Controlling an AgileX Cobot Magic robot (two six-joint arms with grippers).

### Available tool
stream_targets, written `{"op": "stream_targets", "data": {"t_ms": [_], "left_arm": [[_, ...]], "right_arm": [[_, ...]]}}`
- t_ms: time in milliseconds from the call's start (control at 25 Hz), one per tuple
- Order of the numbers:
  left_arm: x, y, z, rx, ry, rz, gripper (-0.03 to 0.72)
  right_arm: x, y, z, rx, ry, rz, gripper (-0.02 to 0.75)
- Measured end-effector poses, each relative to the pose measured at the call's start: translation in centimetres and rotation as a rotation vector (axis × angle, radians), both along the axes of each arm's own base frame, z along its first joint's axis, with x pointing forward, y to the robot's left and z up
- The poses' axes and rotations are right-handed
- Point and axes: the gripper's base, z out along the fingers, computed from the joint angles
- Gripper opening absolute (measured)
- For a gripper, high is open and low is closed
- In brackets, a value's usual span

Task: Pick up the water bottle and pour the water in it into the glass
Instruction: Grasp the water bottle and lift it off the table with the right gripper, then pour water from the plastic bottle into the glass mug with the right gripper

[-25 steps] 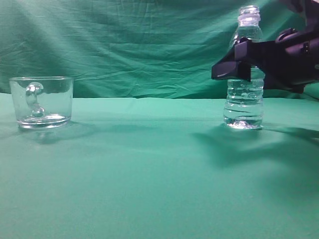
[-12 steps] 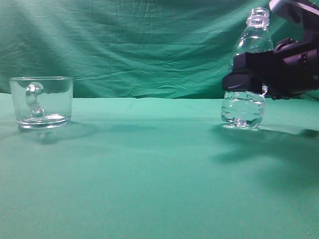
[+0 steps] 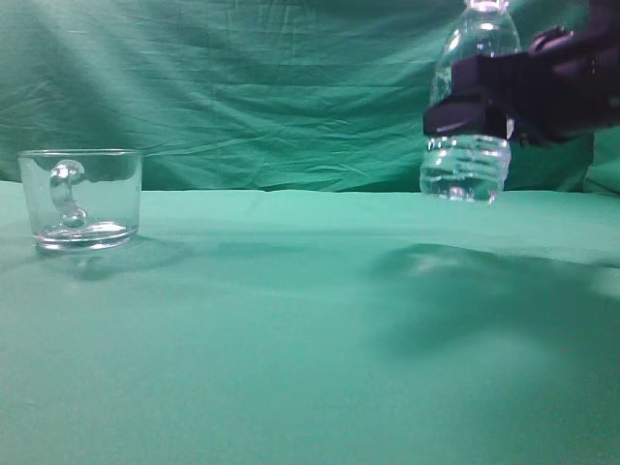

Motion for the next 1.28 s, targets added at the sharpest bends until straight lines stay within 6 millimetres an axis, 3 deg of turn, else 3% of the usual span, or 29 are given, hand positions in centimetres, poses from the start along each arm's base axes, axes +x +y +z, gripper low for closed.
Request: {"op": "stream_targets", "data": {"t_ms": [240,280,440,640,880,1280], "left_arm": [[0.0,0.0,0.0,0.0,0.0,0.0,0.0],[0.0,0.0,0.0,0.0,0.0,0.0,0.0],[0.0,0.0,0.0,0.0,0.0,0.0,0.0],[0.0,0.0,0.0,0.0,0.0,0.0,0.0],[0.0,0.0,0.0,0.0,0.0,0.002,0.0],[0.0,0.0,0.0,0.0,0.0,0.002,0.0]], "right_arm": [[0.8,1.2,6.3,-0.123,-0.028,0.047,0.302],[1.0,1.7,7.3,-0.16,-0.026,0.052,0.262],[1.8,4.6,10.3,-0.331,-0.011,0.057,0.276],[2.1,8.5,12.5,-0.531,0.001,0.046,0.276],[2.7,13.4,12.3,-0.723,-0.063,0.105,0.276],[5.4,19.4,8.5,-0.941,-0.142,0.155,0.276]]}}
